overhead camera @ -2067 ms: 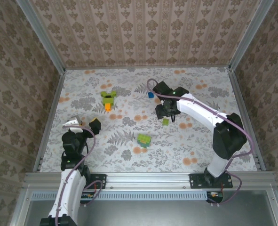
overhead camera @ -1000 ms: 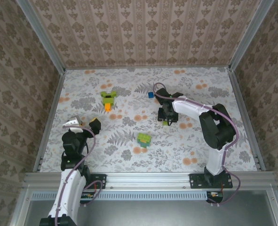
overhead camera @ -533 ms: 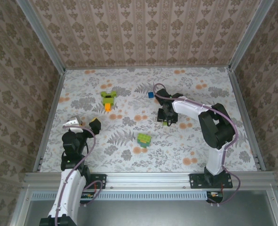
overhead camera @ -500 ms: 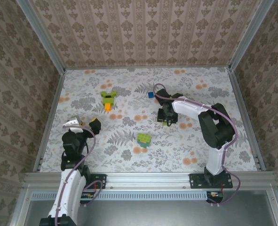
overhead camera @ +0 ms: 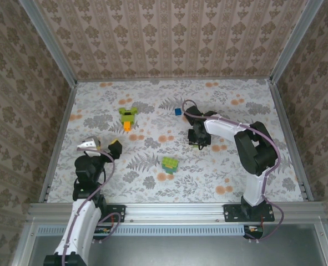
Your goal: Assemble a carrot with lego
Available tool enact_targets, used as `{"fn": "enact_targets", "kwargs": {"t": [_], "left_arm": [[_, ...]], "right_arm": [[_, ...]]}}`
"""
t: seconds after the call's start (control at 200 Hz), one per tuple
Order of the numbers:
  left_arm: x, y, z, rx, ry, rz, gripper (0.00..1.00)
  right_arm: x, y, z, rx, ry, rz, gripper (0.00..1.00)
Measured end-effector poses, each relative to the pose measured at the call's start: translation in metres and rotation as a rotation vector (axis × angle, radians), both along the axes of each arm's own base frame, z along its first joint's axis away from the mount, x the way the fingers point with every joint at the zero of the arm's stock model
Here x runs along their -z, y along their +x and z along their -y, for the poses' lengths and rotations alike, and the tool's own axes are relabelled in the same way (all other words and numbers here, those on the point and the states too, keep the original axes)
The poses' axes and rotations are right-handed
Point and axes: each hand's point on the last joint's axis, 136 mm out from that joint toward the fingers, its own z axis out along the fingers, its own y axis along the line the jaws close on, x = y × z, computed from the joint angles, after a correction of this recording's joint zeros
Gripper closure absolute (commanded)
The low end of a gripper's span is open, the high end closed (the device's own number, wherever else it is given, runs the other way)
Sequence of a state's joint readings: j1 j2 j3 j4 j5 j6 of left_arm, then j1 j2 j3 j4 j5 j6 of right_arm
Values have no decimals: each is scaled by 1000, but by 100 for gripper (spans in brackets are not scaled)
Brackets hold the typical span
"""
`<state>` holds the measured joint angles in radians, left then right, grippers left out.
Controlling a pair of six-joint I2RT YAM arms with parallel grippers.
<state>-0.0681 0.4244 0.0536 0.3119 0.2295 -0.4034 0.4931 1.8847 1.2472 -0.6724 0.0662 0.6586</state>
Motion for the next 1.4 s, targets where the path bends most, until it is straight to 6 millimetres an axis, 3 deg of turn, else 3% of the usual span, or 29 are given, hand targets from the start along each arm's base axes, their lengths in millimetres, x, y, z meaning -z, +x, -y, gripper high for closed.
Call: {"fn": "enact_targets", "kwargs": {"t": [0.395,0.49,0.585,0.79,0.965,1.2,1.275,1.4], "left_arm": [[-16,-17,128,540,58,-42,0],[-18,-35,163,726,78,-29,0],[-21,-61,184,856,109,16,0],[-47,-109,193,977,131,234,0],[-34,-137,206,1089,188,289,0],[28,-123,223,1117,335,111,0],[27,-118,222,1093,354,124,0],[6,-112,218,1032,355,208,0]], "right_arm": [[-32,-10,8,-26,28,65,70],[-35,-15,10,-35,28,71,70],[-33,-22,14,-46,21,63,70],[-30,-28,17,-69,16,52,70],[-33,-30,16,-81,33,55,70],[-38,-35,15,-104,52,63,70],[-39,-36,16,-106,54,66,70],[-40,-39,17,-109,55,69,71]]}}
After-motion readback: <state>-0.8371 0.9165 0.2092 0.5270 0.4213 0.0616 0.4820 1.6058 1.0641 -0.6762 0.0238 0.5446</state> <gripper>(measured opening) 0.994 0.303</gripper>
